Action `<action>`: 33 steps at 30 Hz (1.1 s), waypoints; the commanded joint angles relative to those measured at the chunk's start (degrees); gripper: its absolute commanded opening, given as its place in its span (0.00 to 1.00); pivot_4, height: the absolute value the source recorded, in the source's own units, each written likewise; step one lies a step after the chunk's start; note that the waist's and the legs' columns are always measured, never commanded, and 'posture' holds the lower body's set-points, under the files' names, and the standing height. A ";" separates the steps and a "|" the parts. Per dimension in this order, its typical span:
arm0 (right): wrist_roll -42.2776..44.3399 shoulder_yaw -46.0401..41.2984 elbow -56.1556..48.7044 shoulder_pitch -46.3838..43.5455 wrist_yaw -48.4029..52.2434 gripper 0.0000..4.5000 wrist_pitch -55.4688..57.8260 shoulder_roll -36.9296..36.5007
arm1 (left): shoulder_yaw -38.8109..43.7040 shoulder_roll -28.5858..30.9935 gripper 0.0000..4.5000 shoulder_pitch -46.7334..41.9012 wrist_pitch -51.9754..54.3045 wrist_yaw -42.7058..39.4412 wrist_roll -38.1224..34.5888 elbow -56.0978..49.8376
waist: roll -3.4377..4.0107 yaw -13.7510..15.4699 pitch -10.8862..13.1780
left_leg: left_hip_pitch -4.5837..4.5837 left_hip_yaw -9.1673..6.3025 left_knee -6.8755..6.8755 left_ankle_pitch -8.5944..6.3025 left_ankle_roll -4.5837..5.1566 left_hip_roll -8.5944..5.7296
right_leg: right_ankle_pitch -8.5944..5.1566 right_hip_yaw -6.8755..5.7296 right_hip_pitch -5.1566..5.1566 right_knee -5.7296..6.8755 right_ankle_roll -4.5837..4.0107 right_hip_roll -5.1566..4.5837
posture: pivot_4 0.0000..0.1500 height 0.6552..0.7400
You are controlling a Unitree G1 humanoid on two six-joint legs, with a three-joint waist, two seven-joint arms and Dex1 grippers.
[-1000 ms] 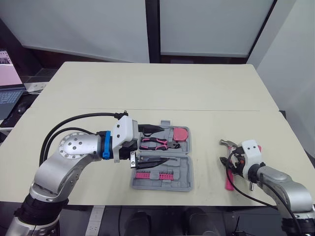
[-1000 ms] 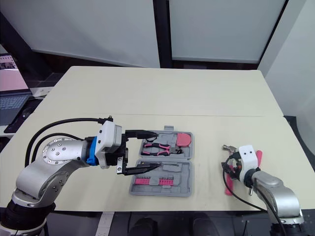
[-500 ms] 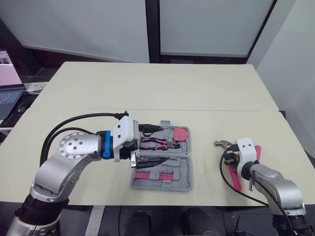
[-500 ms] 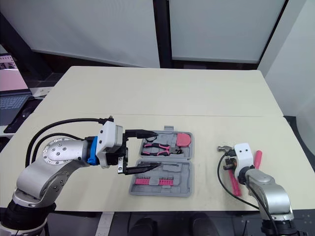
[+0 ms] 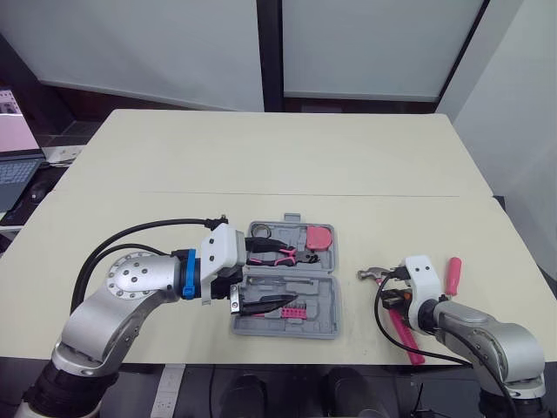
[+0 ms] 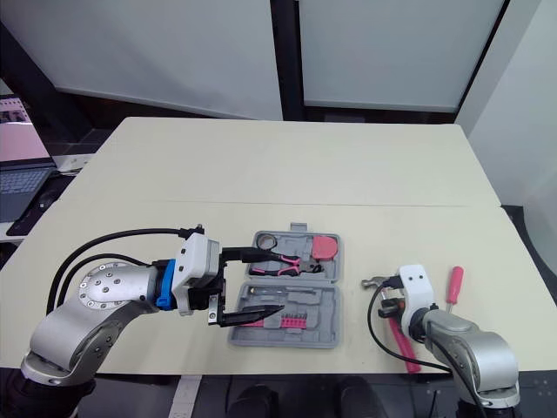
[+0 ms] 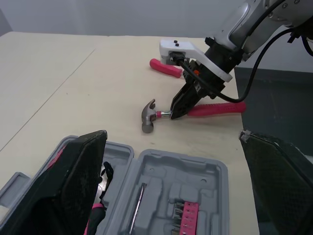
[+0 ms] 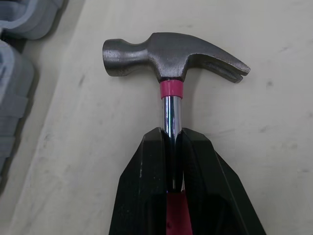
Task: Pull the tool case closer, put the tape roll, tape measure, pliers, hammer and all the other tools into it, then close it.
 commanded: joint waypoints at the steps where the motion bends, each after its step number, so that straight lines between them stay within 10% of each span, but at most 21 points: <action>1: -0.78 1.17 0.28 -1.64 -1.84 0.05 -0.71 2.10 | 2.13 1.30 1.00 0.87 -0.60 -0.03 -0.83 -3.03 | 0.00 -0.04 0.00 | 0.00 0.02 0.00 0.00 0.00 0.00 | 0.00 0.00 -0.03 0.00 0.00 0.01 | 1.00 1.00; 4: -0.68 -0.13 0.94 -1.33 -2.13 0.05 -1.18 3.18 | 2.94 1.87 1.00 1.54 -0.33 0.16 -1.20 -3.43 | 0.00 0.03 0.00 | -0.01 0.01 -0.01 0.00 0.00 0.01 | 0.00 0.00 -0.03 -0.01 0.00 0.01 | 1.00 1.00; 5: -0.16 -0.89 0.82 -1.32 -1.90 0.21 -0.96 3.58 | 3.10 2.02 1.00 1.67 -0.31 0.21 -1.29 -3.44 | 0.00 0.04 0.00 | -0.02 0.00 -0.01 0.00 0.00 0.01 | 0.00 0.00 -0.03 -0.01 0.00 0.00 | 1.00 1.00; 14: 8.27 -5.17 -4.09 -4.16 12.29 0.63 2.10 -12.82 | 3.43 1.90 1.00 3.31 -1.61 -0.05 -0.56 -2.83 | 0.03 0.04 0.02 | -0.02 0.03 0.00 0.00 0.01 -0.03 | 0.00 -0.06 -0.03 -0.03 0.01 -0.02 | 1.00 1.00; 21: -1.57 12.50 4.96 -9.85 52.88 1.00 -42.22 -44.96 | 3.22 1.71 1.00 6.34 -4.06 -1.66 -1.02 -3.79 | 0.08 -0.44 0.16 | 0.07 0.18 -0.04 -0.01 0.03 0.10 | 0.00 -0.15 0.04 -0.15 0.00 0.21 | 1.00 1.00; 33: -32.79 38.29 44.63 -38.53 72.95 1.00 -116.12 -36.47 | 3.82 1.67 1.00 9.48 -4.59 -0.01 -0.47 -5.99 | 0.08 -0.72 0.22 | 0.03 0.16 0.01 0.00 0.01 0.15 | 0.01 -0.13 0.04 -0.14 -0.02 -0.09 | 1.00 1.00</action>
